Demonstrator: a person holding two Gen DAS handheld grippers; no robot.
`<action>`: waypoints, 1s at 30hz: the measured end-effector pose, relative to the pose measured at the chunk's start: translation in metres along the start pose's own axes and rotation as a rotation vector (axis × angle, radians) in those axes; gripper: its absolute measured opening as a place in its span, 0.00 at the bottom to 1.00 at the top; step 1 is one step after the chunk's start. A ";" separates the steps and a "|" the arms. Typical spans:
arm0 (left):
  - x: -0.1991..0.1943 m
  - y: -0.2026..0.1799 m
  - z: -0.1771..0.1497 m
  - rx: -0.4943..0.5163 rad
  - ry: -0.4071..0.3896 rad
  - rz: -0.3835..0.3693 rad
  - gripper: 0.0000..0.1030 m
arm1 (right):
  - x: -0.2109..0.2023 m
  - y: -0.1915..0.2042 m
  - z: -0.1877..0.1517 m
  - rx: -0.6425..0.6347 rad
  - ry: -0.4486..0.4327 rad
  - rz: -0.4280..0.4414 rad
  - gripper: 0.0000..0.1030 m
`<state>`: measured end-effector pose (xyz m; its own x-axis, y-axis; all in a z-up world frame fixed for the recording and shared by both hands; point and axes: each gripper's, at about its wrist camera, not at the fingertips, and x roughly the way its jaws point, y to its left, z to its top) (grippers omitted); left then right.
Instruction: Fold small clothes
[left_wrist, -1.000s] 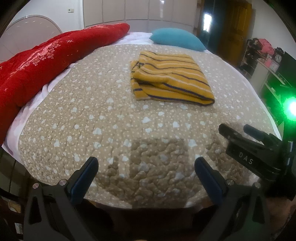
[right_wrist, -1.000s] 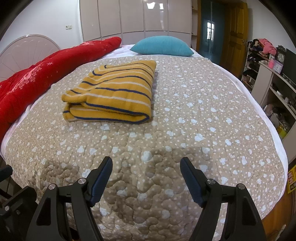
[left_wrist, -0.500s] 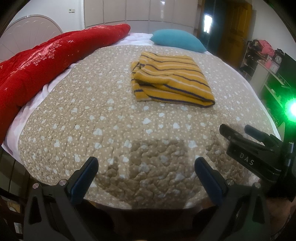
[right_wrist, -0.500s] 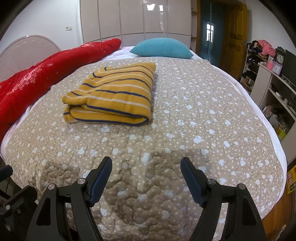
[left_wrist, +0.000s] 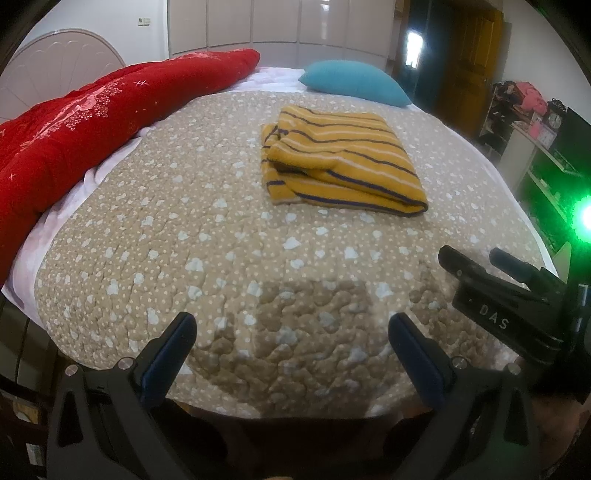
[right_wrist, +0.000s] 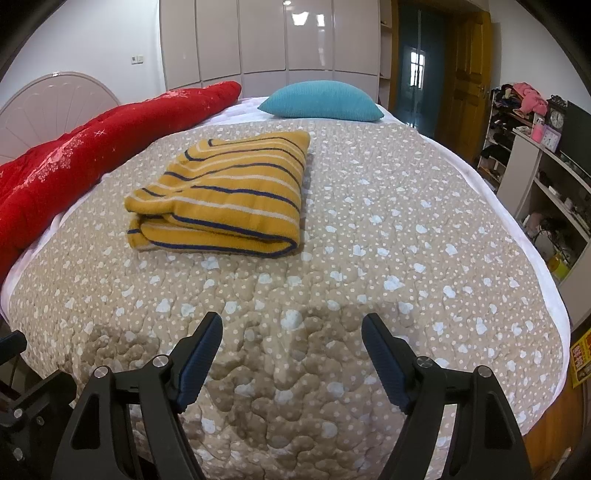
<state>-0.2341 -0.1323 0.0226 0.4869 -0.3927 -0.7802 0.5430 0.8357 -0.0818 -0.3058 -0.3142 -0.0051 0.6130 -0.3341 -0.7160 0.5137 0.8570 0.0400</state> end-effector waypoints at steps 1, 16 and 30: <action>0.000 0.000 0.000 0.000 -0.002 -0.003 1.00 | 0.000 0.000 0.000 0.000 -0.001 -0.001 0.80; -0.002 0.000 0.000 -0.009 -0.015 -0.010 1.00 | -0.004 0.002 0.001 0.000 -0.019 -0.009 0.81; 0.001 0.001 -0.001 -0.018 -0.006 -0.014 1.00 | -0.006 0.001 0.000 -0.002 -0.024 -0.009 0.82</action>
<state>-0.2335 -0.1311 0.0211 0.4833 -0.4067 -0.7752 0.5376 0.8368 -0.1039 -0.3082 -0.3113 -0.0007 0.6222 -0.3511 -0.6997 0.5182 0.8546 0.0320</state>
